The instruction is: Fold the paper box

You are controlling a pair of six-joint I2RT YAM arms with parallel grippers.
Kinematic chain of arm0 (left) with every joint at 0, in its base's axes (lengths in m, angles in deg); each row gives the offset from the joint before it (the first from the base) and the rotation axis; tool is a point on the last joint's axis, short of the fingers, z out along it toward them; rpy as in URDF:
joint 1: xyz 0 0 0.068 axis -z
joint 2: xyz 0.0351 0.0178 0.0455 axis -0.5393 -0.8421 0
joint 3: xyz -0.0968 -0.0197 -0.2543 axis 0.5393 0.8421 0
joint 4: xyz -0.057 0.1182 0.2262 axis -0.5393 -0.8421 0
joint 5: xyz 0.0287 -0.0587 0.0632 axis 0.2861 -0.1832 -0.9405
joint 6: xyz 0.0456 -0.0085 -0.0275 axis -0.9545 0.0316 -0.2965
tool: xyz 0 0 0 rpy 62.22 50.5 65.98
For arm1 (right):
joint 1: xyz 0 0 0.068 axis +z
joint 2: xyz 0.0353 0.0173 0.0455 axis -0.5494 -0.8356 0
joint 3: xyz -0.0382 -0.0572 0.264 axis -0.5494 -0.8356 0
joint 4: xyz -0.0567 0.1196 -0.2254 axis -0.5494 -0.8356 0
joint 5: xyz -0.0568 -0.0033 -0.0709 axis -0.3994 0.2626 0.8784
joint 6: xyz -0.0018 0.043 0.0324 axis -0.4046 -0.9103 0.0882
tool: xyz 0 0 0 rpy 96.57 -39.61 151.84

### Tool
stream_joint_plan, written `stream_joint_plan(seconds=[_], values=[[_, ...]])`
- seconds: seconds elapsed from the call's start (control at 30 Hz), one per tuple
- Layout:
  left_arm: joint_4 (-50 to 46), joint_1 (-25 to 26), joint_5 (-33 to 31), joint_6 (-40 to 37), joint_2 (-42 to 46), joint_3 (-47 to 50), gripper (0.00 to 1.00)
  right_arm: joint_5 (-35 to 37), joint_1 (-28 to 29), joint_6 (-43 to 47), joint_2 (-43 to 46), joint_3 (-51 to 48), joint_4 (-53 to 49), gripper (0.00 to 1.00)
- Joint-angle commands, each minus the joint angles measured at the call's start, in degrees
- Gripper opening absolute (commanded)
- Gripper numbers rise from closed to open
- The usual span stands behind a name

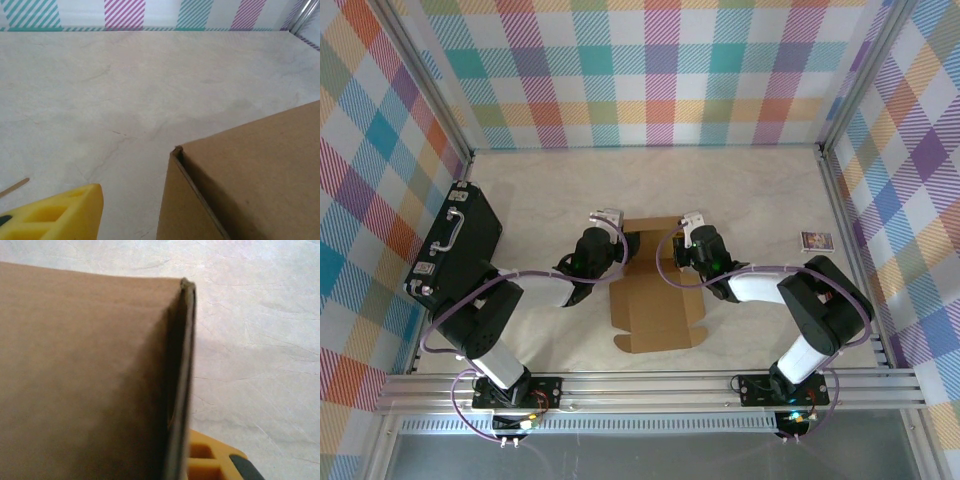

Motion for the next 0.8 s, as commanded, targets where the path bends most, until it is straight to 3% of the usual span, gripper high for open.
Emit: stream_joint_plan(seconds=[0.0,0.27,0.57,0.77], values=[[0.2,-0.29,2.15,2.17,1.36,3.07,0.66,0.01,0.25,-1.16,-0.13,-0.27,-1.53,0.0],[3.15,0.25,5.03,2.91,0.54,9.61,0.71,0.0,0.23,-2.6,-0.67,0.06,-1.58,0.0],[5.77,0.42,5.4,2.77,-4.08,7.57,0.54,-0.69,0.23,-2.87,-0.85,0.03,-1.28,0.0],[3.83,0.58,2.15,2.09,-5.81,4.55,0.42,-1.28,0.23,-3.05,-0.44,0.01,-1.52,0.0]])
